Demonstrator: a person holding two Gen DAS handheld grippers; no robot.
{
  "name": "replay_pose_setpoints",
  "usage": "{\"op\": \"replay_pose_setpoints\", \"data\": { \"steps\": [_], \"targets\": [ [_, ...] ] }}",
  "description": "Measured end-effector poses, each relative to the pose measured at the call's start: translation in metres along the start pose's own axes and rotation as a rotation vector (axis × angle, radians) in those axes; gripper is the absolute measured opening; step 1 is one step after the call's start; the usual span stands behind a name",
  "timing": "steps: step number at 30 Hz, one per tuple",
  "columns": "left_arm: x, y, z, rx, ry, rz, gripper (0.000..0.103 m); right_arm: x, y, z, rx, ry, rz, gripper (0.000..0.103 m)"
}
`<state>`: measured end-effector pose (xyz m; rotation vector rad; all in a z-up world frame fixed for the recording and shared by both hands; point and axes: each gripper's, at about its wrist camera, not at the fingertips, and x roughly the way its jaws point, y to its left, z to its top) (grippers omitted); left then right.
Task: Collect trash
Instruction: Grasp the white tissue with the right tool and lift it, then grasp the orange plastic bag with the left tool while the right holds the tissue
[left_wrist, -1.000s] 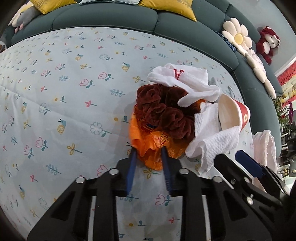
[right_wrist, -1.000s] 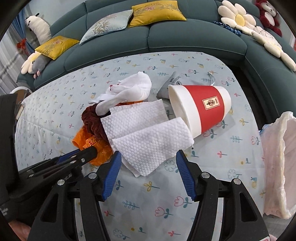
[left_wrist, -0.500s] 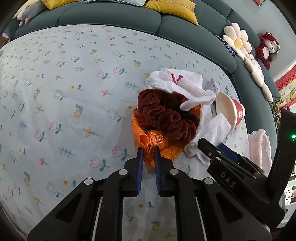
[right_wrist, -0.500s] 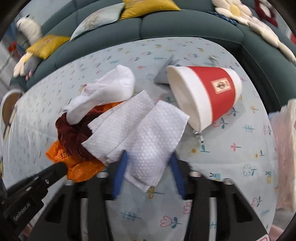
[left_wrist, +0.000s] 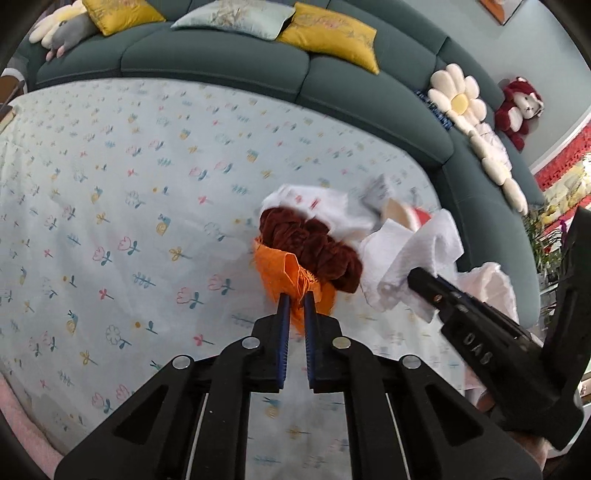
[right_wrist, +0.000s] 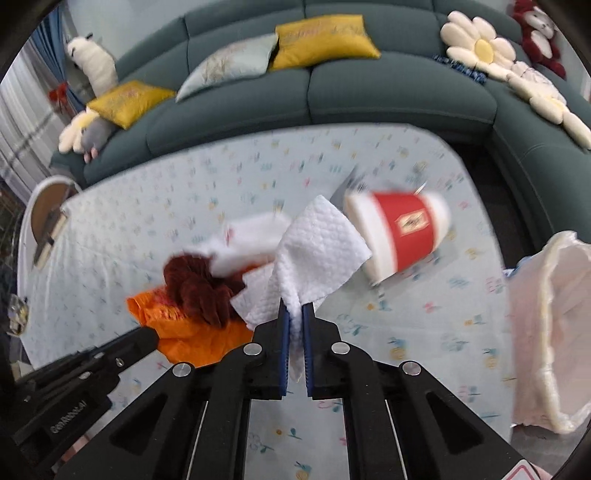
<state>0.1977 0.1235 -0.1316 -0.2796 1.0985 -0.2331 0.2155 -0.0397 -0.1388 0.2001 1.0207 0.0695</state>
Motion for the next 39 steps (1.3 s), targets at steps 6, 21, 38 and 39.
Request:
{"op": "replay_pose_setpoints", "data": {
  "steps": [6, 21, 38, 39],
  "targets": [
    [-0.032, -0.034, 0.000, 0.048, -0.068, -0.025, 0.000, -0.059, -0.025, 0.015, 0.024, -0.108, 0.001, 0.006],
    [-0.096, -0.115, -0.001, 0.168, -0.182, -0.073, 0.000, -0.174, -0.077, 0.018, 0.040, -0.300, -0.011, 0.006],
    [0.001, -0.003, -0.040, 0.060, 0.057, 0.077, 0.057, -0.115, -0.060, -0.032, 0.033, -0.155, 0.013, 0.006],
    [0.005, -0.003, -0.040, 0.062, 0.067, 0.080, 0.057, -0.110, -0.058, -0.031, 0.033, -0.146, 0.014, 0.006]
  ]
}}
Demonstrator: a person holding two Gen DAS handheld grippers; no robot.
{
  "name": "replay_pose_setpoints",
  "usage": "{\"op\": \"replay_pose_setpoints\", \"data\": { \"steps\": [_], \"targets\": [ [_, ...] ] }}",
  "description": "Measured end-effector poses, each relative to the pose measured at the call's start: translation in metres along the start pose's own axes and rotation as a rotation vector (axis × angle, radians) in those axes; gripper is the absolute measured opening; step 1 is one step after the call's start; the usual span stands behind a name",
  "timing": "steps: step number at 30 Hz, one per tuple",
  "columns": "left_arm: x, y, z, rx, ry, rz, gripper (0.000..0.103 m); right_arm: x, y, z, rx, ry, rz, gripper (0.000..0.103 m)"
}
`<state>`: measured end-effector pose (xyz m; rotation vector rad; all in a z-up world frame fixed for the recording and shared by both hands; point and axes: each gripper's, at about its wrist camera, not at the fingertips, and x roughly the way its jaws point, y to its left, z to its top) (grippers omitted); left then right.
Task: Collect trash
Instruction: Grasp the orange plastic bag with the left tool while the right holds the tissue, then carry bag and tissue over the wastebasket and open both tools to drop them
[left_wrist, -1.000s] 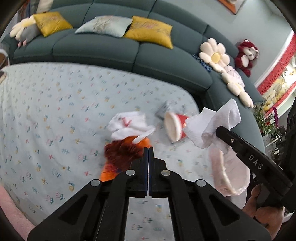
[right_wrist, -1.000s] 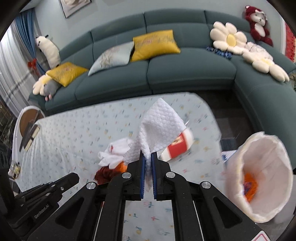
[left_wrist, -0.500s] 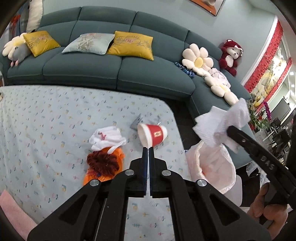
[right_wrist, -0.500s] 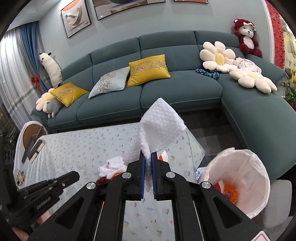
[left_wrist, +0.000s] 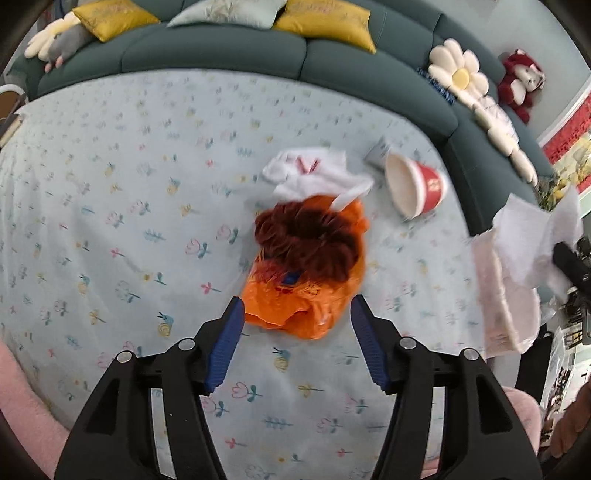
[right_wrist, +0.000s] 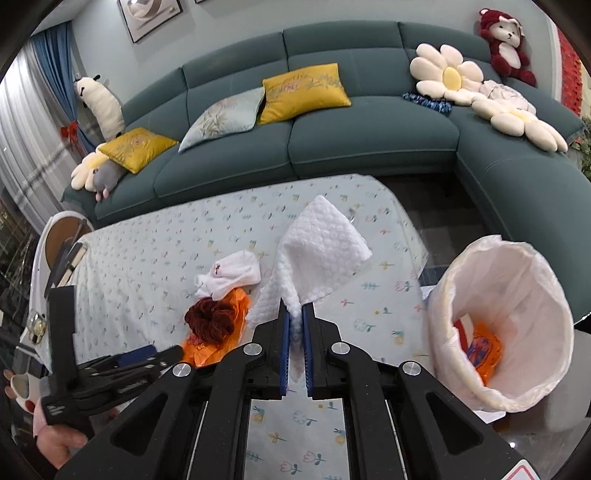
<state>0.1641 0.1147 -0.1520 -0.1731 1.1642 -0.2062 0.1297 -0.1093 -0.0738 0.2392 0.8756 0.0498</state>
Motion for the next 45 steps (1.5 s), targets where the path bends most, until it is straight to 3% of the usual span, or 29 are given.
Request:
{"op": "replay_pose_setpoints", "data": {
  "steps": [12, 13, 15, 18, 26, 35, 45],
  "targets": [
    [0.045, -0.009, 0.005, 0.033, 0.072, -0.015, 0.055, 0.034, 0.004, 0.000, 0.010, 0.063, -0.004, 0.006],
    [0.048, -0.010, 0.004, 0.041, 0.080, -0.021, 0.052, 0.036, 0.004, -0.001, 0.013, 0.067, -0.003, 0.006],
    [0.054, -0.012, 0.002, 0.052, 0.103, -0.023, 0.031, 0.039, 0.004, -0.001, 0.015, 0.073, -0.002, 0.006],
    [0.053, -0.016, -0.002, 0.078, 0.094, -0.028, 0.020, 0.042, 0.006, -0.003, 0.014, 0.082, 0.001, 0.006],
    [0.022, -0.032, -0.007, 0.089, 0.044, -0.087, 0.005, 0.029, 0.006, 0.001, 0.018, 0.055, 0.010, 0.006],
    [-0.038, -0.069, 0.001, 0.101, -0.062, -0.190, 0.004, -0.013, -0.004, 0.017, 0.021, -0.043, 0.012, 0.006],
    [-0.092, -0.145, 0.017, 0.218, -0.173, -0.256, 0.004, -0.085, -0.046, 0.042, 0.054, -0.196, -0.031, 0.006]
  ]
}}
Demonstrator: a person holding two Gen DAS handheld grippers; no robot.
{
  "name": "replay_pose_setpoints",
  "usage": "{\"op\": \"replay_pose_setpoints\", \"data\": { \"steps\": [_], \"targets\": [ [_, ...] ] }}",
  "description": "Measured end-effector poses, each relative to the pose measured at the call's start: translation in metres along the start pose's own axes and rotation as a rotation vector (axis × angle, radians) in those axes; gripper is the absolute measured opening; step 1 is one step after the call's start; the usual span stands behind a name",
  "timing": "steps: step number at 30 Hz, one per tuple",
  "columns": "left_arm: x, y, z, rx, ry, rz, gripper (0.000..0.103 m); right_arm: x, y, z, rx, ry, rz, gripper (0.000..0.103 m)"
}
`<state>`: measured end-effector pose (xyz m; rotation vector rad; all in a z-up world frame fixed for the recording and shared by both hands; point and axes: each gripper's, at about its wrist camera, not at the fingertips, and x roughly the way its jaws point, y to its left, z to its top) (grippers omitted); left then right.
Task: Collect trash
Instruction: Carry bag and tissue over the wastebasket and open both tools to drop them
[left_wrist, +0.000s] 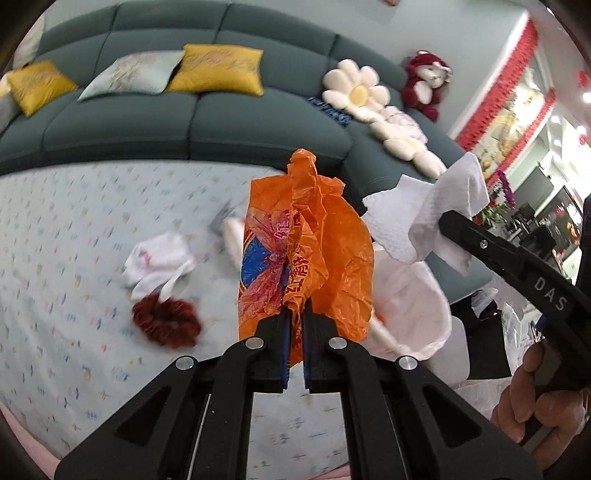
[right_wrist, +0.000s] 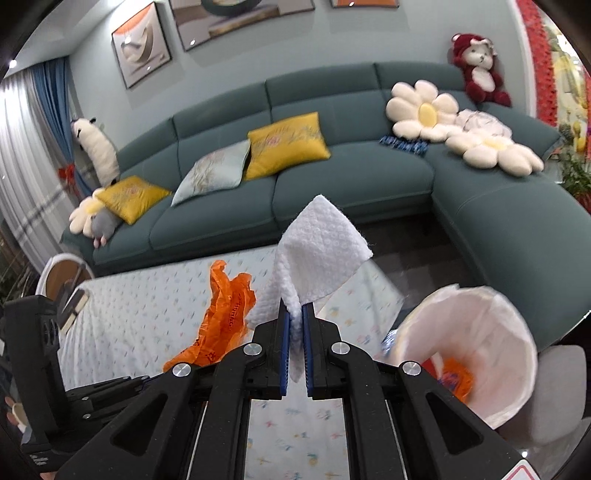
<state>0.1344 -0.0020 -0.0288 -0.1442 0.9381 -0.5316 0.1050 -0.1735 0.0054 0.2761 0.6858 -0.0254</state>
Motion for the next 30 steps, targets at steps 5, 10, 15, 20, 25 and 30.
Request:
{"op": "replay_pose_setpoints", "data": {
  "steps": [5, 10, 15, 20, 25, 30],
  "targets": [
    [-0.004, -0.040, 0.015, 0.060, -0.031, -0.035, 0.004, -0.024, -0.026, 0.012, 0.012, -0.048, -0.034, 0.006],
    [-0.001, -0.084, 0.024, 0.114, -0.041, -0.071, 0.004, -0.043, -0.053, 0.019, 0.019, -0.081, -0.067, 0.006],
    [0.013, -0.119, 0.023, 0.168, -0.021, -0.096, 0.005, -0.054, -0.084, 0.017, 0.042, -0.095, -0.103, 0.006],
    [0.035, -0.144, 0.021, 0.192, 0.016, -0.125, 0.005, -0.057, -0.119, 0.011, 0.075, -0.085, -0.144, 0.006],
    [0.057, -0.162, 0.021, 0.214, 0.055, -0.144, 0.005, -0.050, -0.147, 0.007, 0.099, -0.065, -0.181, 0.006],
    [0.075, -0.173, 0.020, 0.210, 0.070, -0.162, 0.013, -0.040, -0.168, 0.002, 0.114, -0.034, -0.206, 0.011]
  ]
}}
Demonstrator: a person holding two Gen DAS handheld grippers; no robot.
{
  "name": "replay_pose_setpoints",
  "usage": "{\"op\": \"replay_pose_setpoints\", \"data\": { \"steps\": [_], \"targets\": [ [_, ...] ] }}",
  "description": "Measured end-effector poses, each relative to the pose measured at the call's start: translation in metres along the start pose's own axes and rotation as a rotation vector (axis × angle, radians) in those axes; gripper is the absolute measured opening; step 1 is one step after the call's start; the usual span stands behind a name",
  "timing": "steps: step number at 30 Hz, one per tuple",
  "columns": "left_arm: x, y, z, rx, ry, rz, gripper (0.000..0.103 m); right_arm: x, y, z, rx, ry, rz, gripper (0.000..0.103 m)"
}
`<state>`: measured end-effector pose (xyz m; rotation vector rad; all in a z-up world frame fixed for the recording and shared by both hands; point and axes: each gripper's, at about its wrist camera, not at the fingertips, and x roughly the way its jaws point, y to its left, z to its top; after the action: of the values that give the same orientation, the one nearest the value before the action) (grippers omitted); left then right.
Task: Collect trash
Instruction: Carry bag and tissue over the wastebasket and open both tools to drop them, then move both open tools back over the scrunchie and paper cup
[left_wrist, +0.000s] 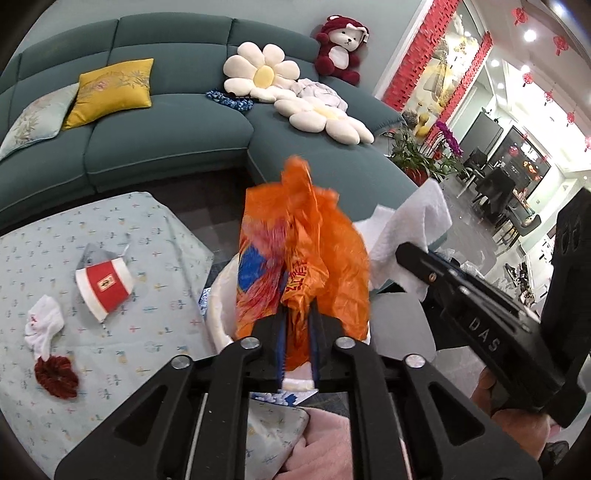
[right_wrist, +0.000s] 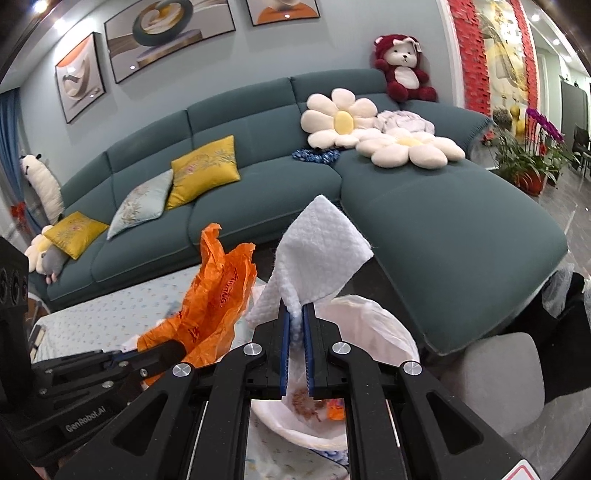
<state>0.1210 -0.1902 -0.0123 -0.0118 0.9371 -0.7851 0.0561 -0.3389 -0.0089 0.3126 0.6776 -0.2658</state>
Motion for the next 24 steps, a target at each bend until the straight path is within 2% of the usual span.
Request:
{"op": "replay_pose_setpoints", "data": {
  "steps": [3, 5, 7, 17, 20, 24],
  "targets": [
    [0.008, -0.003, 0.003, -0.010, 0.003, 0.011, 0.028, 0.006, -0.006, -0.003, 0.006, 0.010, -0.010, 0.014],
    [0.011, -0.004, 0.004, -0.017, 0.001, 0.019, 0.031, 0.007, -0.007, -0.004, 0.006, 0.012, -0.012, 0.015],
    [0.014, -0.002, 0.005, -0.029, 0.004, 0.022, 0.031, 0.009, -0.008, -0.004, 0.007, 0.011, -0.013, 0.019],
    [0.003, 0.012, 0.002, -0.052, -0.019, 0.053, 0.032, 0.006, 0.000, -0.004, 0.006, 0.002, -0.007, 0.025],
    [-0.002, 0.019, 0.002, -0.062, -0.032, 0.069, 0.040, 0.005, 0.004, -0.001, -0.004, -0.002, 0.001, 0.026],
    [-0.012, 0.031, 0.000, -0.077, -0.050, 0.093, 0.040, 0.003, 0.016, -0.001, -0.020, -0.007, 0.014, 0.031]
  ]
}}
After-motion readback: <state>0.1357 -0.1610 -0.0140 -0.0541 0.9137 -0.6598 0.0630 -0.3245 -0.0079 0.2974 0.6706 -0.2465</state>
